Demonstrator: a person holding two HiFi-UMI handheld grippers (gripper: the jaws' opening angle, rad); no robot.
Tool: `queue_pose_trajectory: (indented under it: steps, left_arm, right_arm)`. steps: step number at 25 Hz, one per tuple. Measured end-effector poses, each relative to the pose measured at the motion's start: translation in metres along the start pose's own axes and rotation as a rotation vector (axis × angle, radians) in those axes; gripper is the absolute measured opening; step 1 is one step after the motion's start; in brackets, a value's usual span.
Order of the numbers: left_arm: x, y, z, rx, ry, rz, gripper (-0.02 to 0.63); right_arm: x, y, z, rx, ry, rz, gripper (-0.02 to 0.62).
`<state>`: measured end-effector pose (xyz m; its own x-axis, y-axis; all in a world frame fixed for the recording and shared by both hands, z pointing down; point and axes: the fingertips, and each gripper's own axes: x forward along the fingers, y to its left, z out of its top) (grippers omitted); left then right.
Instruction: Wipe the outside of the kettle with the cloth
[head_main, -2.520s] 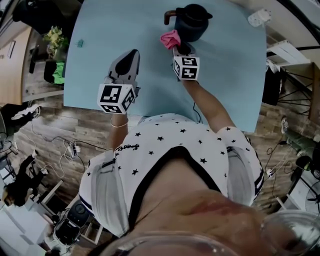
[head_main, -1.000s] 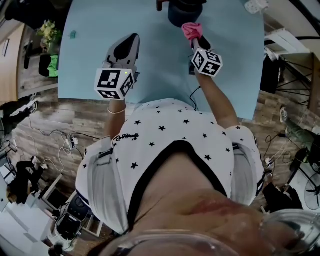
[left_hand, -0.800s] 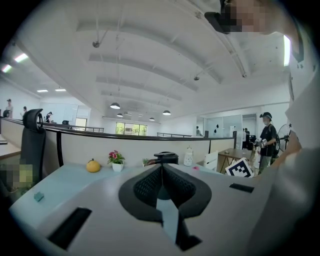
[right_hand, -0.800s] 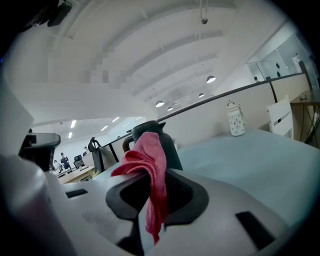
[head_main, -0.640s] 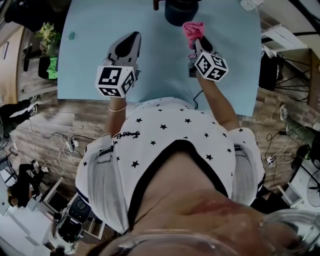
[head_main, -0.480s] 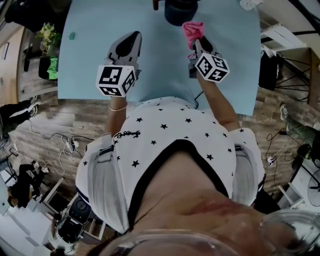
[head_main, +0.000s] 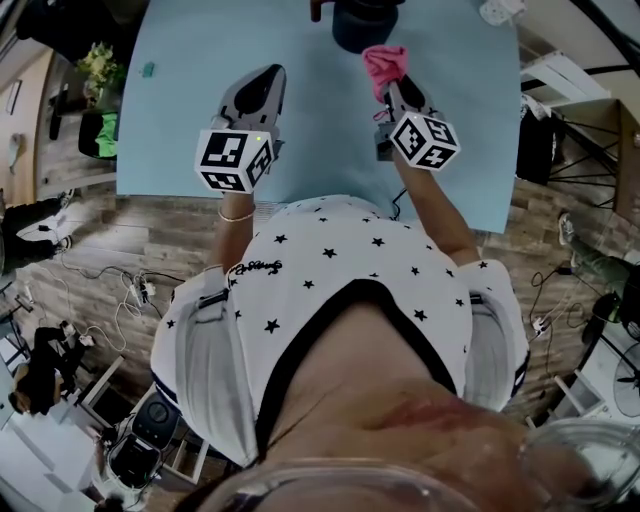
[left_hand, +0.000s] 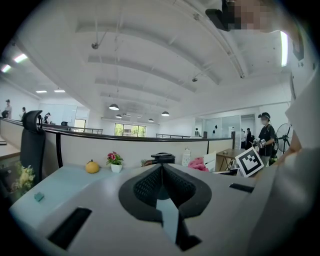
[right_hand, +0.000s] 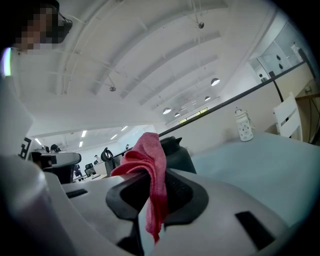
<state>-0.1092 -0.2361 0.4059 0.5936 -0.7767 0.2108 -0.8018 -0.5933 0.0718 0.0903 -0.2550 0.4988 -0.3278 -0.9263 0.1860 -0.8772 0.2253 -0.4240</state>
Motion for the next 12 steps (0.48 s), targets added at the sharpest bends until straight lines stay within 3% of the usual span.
queue_pose_trajectory:
  steps: [12]
  left_arm:
    - [-0.008, -0.001, -0.004, -0.002, 0.008, -0.009, 0.029]
  right_arm:
    - [-0.006, 0.013, -0.003, 0.02, 0.003, 0.023, 0.067]
